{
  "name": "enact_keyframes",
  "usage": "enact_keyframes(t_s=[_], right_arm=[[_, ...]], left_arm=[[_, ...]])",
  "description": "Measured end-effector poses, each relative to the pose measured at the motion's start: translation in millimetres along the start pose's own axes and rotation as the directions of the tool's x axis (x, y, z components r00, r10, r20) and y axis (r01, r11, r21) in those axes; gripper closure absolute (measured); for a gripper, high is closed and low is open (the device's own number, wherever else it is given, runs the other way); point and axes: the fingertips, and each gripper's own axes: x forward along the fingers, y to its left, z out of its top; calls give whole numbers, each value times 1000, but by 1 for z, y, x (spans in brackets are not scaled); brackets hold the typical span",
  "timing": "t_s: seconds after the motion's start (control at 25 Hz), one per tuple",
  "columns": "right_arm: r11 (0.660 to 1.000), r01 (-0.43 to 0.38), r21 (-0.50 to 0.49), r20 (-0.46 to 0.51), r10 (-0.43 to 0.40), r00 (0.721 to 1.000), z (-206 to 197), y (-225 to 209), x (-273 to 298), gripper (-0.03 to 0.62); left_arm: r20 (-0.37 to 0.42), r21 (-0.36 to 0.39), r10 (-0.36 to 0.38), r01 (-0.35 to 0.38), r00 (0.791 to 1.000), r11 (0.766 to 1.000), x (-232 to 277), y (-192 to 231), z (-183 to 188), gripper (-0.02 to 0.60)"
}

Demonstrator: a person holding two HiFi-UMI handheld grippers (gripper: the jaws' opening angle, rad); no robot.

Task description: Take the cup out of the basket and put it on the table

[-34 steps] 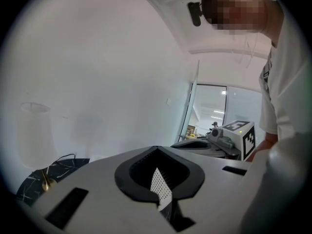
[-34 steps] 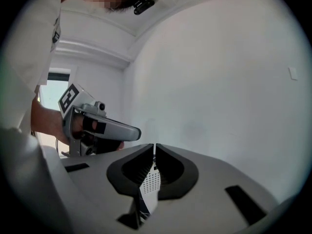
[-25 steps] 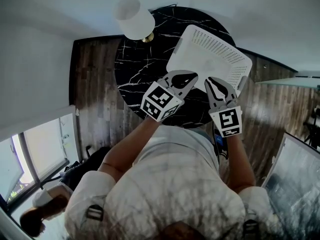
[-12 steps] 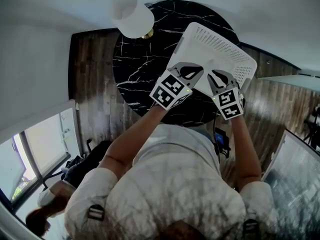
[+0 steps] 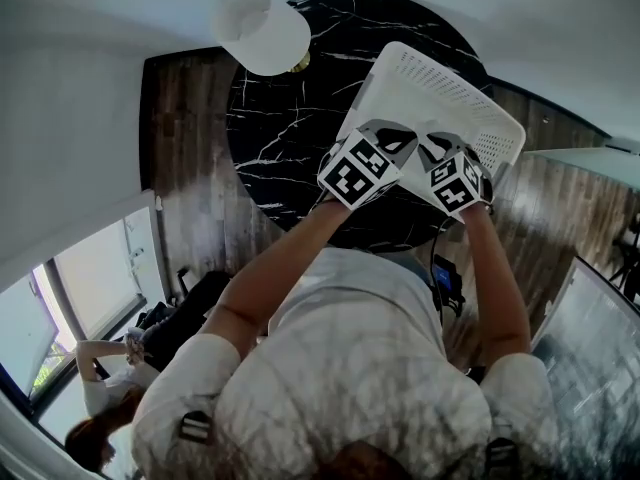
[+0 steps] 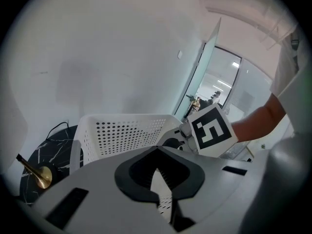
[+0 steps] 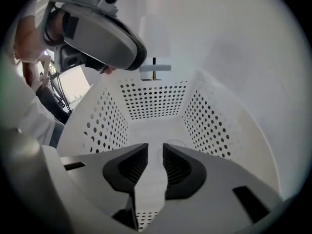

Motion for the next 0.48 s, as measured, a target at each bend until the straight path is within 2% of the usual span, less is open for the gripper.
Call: enact_keyframes(t_s=[0.16,0.48], right_arm=[[1000,-7,-5,-53,7,999,-11,-1,17,513],[1000,-3,-30,-100,0,995,-18,-5,31,513]], left_arm=[[-53,7,-6,6,999,1000,10,3,-7,575],[-94,36,-13,16,996,999,20,7,-10,575]])
